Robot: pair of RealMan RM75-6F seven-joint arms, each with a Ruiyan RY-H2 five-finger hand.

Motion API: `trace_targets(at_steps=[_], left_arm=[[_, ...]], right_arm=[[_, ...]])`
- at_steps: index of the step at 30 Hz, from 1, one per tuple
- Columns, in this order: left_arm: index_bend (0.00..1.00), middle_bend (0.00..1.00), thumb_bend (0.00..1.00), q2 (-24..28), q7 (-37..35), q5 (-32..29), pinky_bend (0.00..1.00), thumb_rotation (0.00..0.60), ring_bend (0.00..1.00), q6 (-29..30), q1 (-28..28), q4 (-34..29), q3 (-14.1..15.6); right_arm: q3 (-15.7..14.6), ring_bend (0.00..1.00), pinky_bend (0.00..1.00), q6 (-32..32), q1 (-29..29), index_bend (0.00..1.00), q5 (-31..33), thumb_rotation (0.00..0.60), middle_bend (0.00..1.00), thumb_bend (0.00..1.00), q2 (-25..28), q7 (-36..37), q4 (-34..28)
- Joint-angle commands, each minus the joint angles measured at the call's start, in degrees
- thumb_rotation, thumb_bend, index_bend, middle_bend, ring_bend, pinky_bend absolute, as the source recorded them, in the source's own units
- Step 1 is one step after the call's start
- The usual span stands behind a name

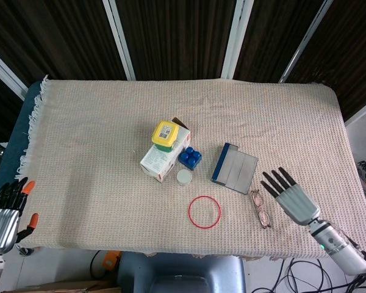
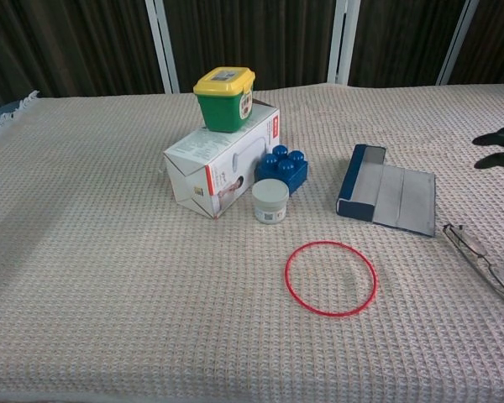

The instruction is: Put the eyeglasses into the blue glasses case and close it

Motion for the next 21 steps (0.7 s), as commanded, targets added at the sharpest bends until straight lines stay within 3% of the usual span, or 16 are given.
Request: trace_targets(at_steps=[1,10,21], left_arm=[[0.0,0.0,0.41,-0.08,0.22,-0.31,0.03,0.6,0.0,-0.16,-0.01,-0.1,-0.12],[0.0,0.0,0.41,-0.45,1.67,-1.0,0.03,0.6,0.0,-0.79,-0.16,-0.71,-0.25],[0.0,0.0,0.41,-0.55,2.77,-1.01,0.03,0.6,0.0,-1.0,-0.2,-1.23,-0.11]], right_arm=[[-2.37,0.0,0.0,-0.76,2.18,0.26,-3.87,0.6,0.0,0.25,-0.19,-0.63,1.96],[-4.79,0.0,0.0,-3.53,3.7,0.24,-5.24,0.6,0.0,0.25,-0.58,-2.38,3.6],[-6.93,0.0,0.0,-0.79,4.24,0.28,-7.24,0.6,0.0,0.25,-6.5,3.79,10.58]])
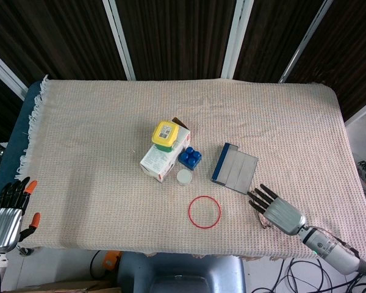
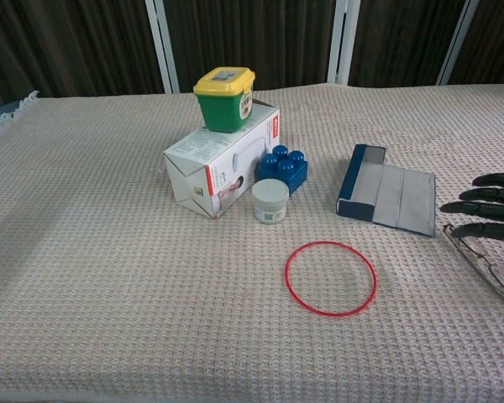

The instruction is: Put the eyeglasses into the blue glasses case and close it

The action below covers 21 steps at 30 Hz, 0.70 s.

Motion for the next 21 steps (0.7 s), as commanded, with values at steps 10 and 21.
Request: trace_targets(at_steps=[10,21], left_arm=[[0.0,0.0,0.41,0.12,-0.09,0.36,0.04,0.6,0.0,0.55,0.38,-0.1,0.25],[0.0,0.0,0.41,0.32,-0.43,0.54,0.04,0.6,0.0,0.79,0.53,-0.2,0.33]], right_arm=[[-1.9,0.0,0.0,2.32,0.94,0.31,-1.49,0.6,0.0,0.25,-4.81,4.51,5.75],[-1.25,0.0,0.0,2.16,2.82,0.33,-1.18,0.6,0.0,0.25,-7.63,4.19,5.71]])
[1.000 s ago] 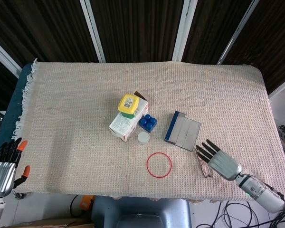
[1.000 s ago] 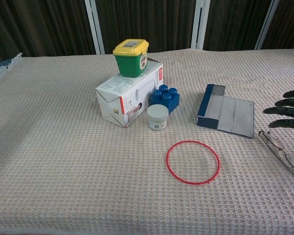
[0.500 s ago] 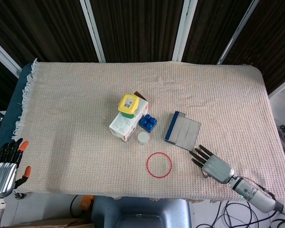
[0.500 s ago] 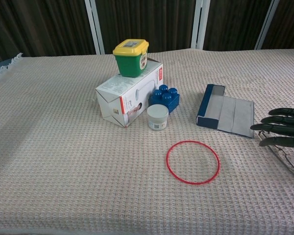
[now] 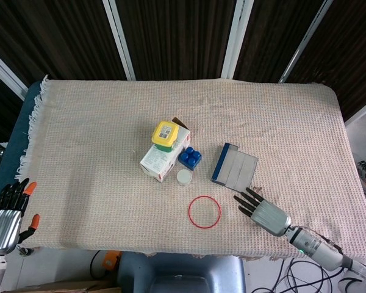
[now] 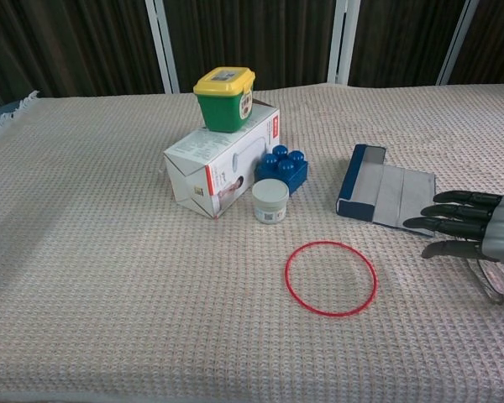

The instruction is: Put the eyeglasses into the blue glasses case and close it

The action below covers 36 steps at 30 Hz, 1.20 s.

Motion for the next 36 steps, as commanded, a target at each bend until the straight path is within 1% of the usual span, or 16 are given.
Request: trace_targets(at_steps=[1,5,8,13,17,22,26,29,32,36], left_arm=[[0.0,0.0,0.41,0.07,-0.15,0.01,0.03,0.6,0.0,0.07,0.05,0.03,0.0],[0.0,0.0,0.41,0.13,-0.14,0.06,0.03,0.6,0.0,0.09,0.09,-0.02,0.03],[0.0,0.0,0.41,0.19,-0.19,0.22,0.04,0.6,0.0,0.18,0.17,0.0,0.13],[0.0,0.0,0.41,0.26,-0.23,0.31,0.04,0.6,0.0,0.39,0.28,0.0,0.14],[0.0,0.0,0.41,0.28,-0.26,0.75,0.03,0.6,0.0,0.81,0.5,0.07,0.34],[0.0,0.0,0.41,0.26,-0.15,1.13,0.03,0.6,0.0,1.47,0.88,0.03,0.5],[0.0,0.0,0.41,0.16,-0.05,1.03,0.03,0.6,0.0,1.74,1.04,-0.04,0.39],[0.0,0.0,0.41,0.05,0.18,0.9,0.04,0.6,0.0,1.66,1.04,-0.16,0.31],[0.0,0.0,0.41,-0.08,0.53,0.85,0.04,0.6,0.0,1.4,0.91,-0.23,0.27],[0.0,0.0,0.41,-0.26,1.01,0.63,0.04,0.6,0.0,0.93,0.71,-0.3,0.18]], right_arm=[[0.55,0.0,0.0,-0.35,0.67,0.33,0.36,0.6,0.0,0.25,-0.78,-0.36,-0.51],[1.68,0.0,0.0,-1.4,1.76,0.34,1.36,0.6,0.0,0.25,-2.14,-0.81,-1.38],[3.14,0.0,0.0,-2.44,2.74,0.34,2.86,0.6,0.0,0.25,-3.36,-1.01,-2.15],[4.67,0.0,0.0,-3.79,4.35,0.34,4.87,0.6,0.0,0.25,-4.43,0.68,-3.44],[3.69,0.0,0.0,-2.7,4.16,0.34,4.53,0.6,0.0,0.25,-2.38,1.38,-4.82],[1.65,0.0,0.0,-0.21,2.82,0.36,3.81,0.6,0.0,0.25,2.06,2.35,-6.01],[1.07,0.0,0.0,1.23,2.09,0.41,3.81,0.6,0.0,0.28,3.83,3.05,-4.29],[1.17,0.0,0.0,0.81,2.13,0.45,4.46,0.6,0.0,0.29,4.11,3.55,-2.6],[1.5,0.0,0.0,-0.21,2.64,0.49,5.16,0.6,0.0,0.32,3.38,4.44,-0.31],[2.08,0.0,0.0,-1.87,3.79,0.53,6.24,0.6,0.0,0.36,1.07,7.71,3.52]])
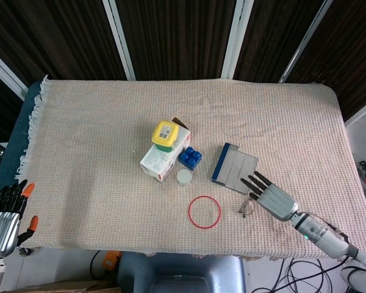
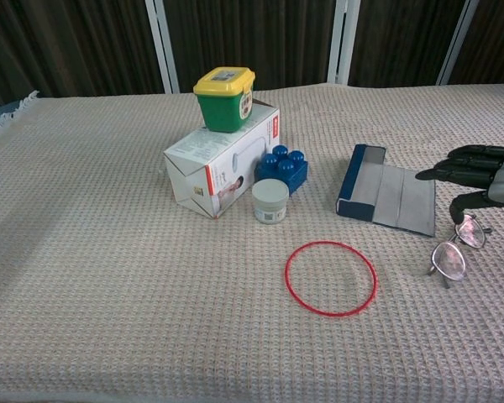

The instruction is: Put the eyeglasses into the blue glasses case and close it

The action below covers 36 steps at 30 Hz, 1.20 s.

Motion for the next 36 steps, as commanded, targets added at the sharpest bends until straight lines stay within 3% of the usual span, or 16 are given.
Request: trace_targets(at_steps=[1,11,22,36], left_arm=[[0.0,0.0,0.41,-0.11,0.25,-0.16,0.04,0.6,0.0,-0.29,-0.13,-0.05,-0.06],[0.0,0.0,0.41,-0.33,1.14,-0.31,0.04,0.6,0.0,-0.78,-0.32,-0.18,-0.08],[0.0,0.0,0.41,-0.39,1.32,-0.57,0.04,0.6,0.0,-1.07,-0.44,-0.19,-0.18],[0.0,0.0,0.41,-0.45,1.64,-0.62,0.04,0.6,0.0,-1.33,-0.63,-0.14,-0.23]], right_arm=[[0.47,0.0,0.0,-1.26,1.1,0.54,0.81,0.6,0.0,0.37,-2.06,2.95,3.14],[-0.06,0.0,0.0,-1.78,3.1,0.61,0.4,0.6,0.0,0.44,-5.26,7.56,8.83],[-0.98,0.0,0.0,-0.9,3.64,0.63,-0.1,0.6,0.0,0.45,-6.36,8.22,10.05],[-1.9,0.0,0.0,-1.63,3.86,0.7,0.46,0.6,0.01,0.57,-7.75,8.81,11.42]])
